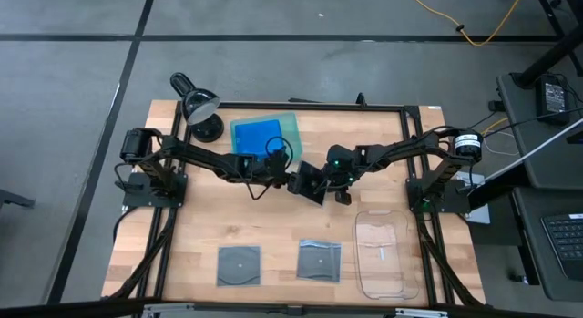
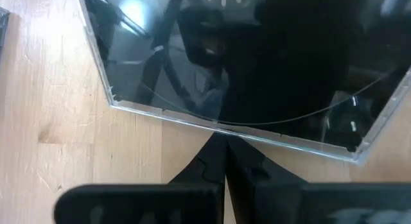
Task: Pick & place jewel cases by type
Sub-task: Put the top black CD case into the transparent bin
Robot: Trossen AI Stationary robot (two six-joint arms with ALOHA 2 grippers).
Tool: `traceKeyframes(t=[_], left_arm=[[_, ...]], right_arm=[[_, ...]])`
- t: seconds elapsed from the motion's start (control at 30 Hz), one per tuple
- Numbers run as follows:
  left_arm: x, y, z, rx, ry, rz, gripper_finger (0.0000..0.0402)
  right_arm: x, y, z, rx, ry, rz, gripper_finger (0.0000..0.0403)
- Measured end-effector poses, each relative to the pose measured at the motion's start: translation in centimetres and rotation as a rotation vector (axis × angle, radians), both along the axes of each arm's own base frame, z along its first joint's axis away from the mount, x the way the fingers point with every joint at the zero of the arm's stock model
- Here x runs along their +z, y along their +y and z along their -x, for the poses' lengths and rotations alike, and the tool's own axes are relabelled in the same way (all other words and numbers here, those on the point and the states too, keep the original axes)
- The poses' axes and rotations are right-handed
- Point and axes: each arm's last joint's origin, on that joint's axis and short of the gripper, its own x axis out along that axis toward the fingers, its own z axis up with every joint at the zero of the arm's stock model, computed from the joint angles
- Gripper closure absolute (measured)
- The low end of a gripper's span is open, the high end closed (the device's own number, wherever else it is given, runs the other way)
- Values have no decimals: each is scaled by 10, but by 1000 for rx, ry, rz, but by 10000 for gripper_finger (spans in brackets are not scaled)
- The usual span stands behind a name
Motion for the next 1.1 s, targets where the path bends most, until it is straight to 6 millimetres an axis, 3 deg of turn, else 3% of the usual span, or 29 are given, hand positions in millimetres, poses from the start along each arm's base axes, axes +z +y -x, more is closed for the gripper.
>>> traceKeyframes(t=[0.23,0.77,1.1], left_arm=[[12,-1,-7,-47,-23,-50,194],[13,0,-8,-69,-24,-101,195],[14,1,-10,-93,-42,-115,229]], right_arm=[[0,0,0,1,-1,1,393],[0,0,0,4,-4,3,393],[0,0,0,20,-9,12,393]])
